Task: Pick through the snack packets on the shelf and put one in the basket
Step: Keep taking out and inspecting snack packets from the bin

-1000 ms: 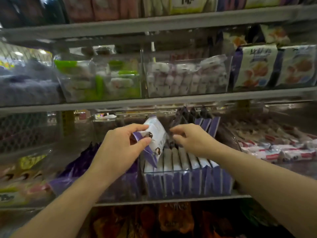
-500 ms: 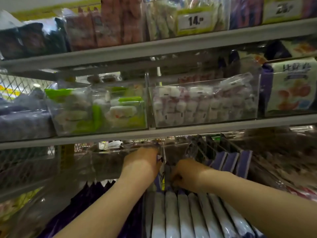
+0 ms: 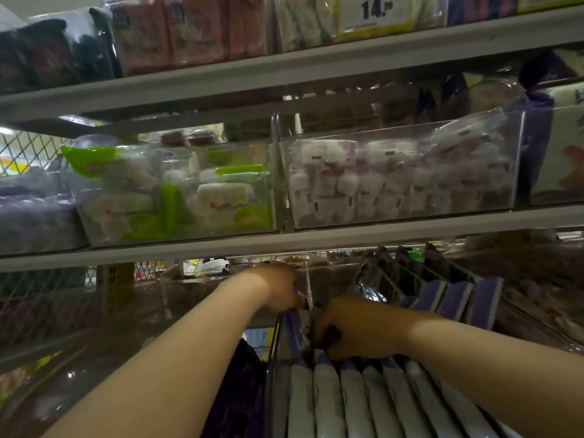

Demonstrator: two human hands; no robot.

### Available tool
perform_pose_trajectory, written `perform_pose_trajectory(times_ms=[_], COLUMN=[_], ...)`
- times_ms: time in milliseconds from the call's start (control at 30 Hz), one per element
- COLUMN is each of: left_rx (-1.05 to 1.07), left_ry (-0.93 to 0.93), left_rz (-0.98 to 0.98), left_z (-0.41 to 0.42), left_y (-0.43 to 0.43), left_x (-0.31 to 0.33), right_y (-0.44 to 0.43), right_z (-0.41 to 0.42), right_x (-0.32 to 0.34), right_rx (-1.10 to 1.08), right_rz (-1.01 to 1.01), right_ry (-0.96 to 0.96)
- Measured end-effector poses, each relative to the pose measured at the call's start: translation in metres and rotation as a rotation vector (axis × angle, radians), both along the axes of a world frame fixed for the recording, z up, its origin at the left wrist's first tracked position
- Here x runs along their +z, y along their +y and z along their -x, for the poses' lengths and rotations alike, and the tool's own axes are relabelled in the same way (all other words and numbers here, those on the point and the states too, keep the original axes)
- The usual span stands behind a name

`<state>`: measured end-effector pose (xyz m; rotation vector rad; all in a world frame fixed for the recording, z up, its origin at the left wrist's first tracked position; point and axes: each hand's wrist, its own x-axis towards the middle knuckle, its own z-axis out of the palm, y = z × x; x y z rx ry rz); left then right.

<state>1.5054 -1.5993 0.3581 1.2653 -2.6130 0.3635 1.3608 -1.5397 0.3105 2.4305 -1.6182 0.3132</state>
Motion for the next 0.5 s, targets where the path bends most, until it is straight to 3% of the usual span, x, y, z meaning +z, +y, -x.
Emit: perform_pose_trajectory(times_ms=[133, 200, 300, 433, 500], left_rx=[0.061, 0.017, -0.048, -0.151, -0.153], left_ry=[0.254, 0.338, 0.347, 0.157, 0.073], left_rz=[0.276, 0.325, 0.237, -0.032, -0.042], left_z=[0.011, 0.012, 0.002, -0.016, -0.016], left_y=[-0.006, -0.008, -0.006, 0.003, 0.004], left_x=[-0.023, -0.028, -0.027, -0.027, -0.023], right_y=[-0.003, -0.005, -0.008, -0.011, -0.012], right_z=[-0.001, -0.001, 0.0, -0.004, -0.004], right_x=[-0.004, -0.006, -0.004, -0.009, -0.01], right_rx=[0.031, 0.032, 0.017, 0.009, -0.028], right_rz=[0.039, 0.039, 0.052, 0.14, 0.197], right_ry=[0.005, 0.001, -0.019, -0.032, -0.086])
